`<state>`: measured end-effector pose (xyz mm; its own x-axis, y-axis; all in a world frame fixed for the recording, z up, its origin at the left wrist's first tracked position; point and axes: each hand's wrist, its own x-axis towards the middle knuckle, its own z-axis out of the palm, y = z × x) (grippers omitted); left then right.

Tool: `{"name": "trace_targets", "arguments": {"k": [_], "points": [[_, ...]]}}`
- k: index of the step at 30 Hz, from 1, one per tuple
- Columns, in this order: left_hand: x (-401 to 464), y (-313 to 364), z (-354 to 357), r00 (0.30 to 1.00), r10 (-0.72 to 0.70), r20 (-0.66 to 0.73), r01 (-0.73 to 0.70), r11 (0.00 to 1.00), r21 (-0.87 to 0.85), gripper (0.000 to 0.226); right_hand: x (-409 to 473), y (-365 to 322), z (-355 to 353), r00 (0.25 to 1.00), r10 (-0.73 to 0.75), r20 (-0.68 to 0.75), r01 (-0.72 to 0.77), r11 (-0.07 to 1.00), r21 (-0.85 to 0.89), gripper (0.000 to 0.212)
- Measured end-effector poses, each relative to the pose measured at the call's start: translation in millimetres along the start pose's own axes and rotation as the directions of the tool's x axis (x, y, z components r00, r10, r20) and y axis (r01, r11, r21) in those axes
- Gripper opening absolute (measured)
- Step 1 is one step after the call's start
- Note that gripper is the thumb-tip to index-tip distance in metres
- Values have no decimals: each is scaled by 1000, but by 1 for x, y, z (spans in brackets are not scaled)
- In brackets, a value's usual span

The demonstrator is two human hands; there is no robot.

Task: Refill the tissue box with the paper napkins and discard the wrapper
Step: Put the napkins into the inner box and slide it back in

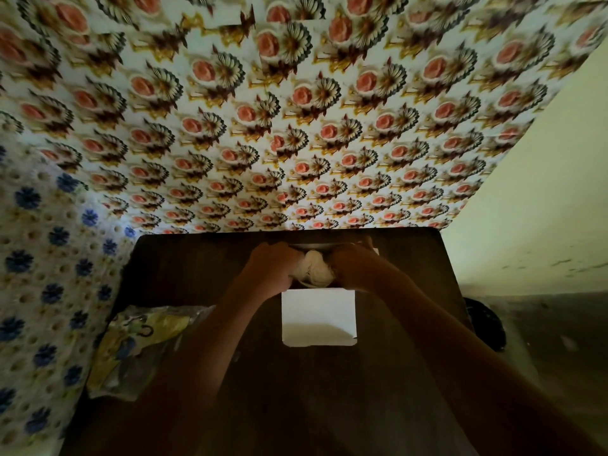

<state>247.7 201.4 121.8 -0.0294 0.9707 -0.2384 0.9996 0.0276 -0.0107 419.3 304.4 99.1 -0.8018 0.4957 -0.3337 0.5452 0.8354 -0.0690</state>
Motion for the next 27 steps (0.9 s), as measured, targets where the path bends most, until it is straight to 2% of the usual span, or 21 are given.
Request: {"name": "trace_targets", "arguments": {"k": [1,3,5,7,8,9,10,12,13,14,15,17,18,20,22,24,25,27], "points": [[-2,-2,2,999,-7,-37,4,998,-55,42,-3,3,2,999,-14,-36,14,1000,8,33],[-9,-8,11,989,-70,-133,29,957,-288,41,-15,12,11,966,31,-257,5,990,141,37],[-20,-10,23,947,-204,-250,29,825,-564,40,-30,19,19,877,146,-457,-3,954,299,50],[-29,-7,35,856,-381,-349,71,756,-650,44,-44,19,27,823,317,-472,-110,903,415,64],[-30,-5,43,801,-489,-344,158,728,-668,51,-47,16,32,801,430,-417,-199,847,493,70],[-32,-3,50,746,-609,-268,270,645,-715,60,-49,14,39,772,536,-341,-270,763,587,75],[-33,-1,54,689,-715,-120,345,469,-813,70,-50,10,46,748,615,-250,-307,655,691,78],[-33,3,58,611,-765,203,333,16,-943,72,-54,1,53,729,679,-87,-234,367,900,77],[-35,6,58,600,-758,256,302,-82,-950,66,-56,-3,57,726,686,-42,-175,245,954,71],[-37,10,58,595,-768,239,286,-76,-955,61,-59,-9,58,720,693,-41,-119,181,976,63],[-40,14,58,592,-788,168,284,9,-959,57,-61,-13,57,711,700,-69,-73,171,983,53],[-45,23,53,602,-798,-15,293,239,-926,53,-61,-19,53,714,678,-174,-5,253,967,37],[-46,27,50,640,-762,-101,256,335,-907,51,-60,-21,51,733,638,-237,10,339,941,35],[-46,28,48,781,-592,-201,146,485,-862,51,-57,-22,49,785,490,-379,36,575,817,49],[-48,22,48,902,-395,-174,92,571,-816,64,-54,-21,54,849,332,-410,63,708,704,56],[-52,16,52,942,-313,-119,117,640,-759,77,-54,-19,57,879,235,-414,120,732,670,50],[-56,12,54,948,-290,-134,107,683,-723,73,-56,-17,56,883,224,-413,142,711,689,48],[-64,6,58,941,-247,-230,48,772,-634,51,-62,-8,53,889,210,-407,171,672,721,42]]}}
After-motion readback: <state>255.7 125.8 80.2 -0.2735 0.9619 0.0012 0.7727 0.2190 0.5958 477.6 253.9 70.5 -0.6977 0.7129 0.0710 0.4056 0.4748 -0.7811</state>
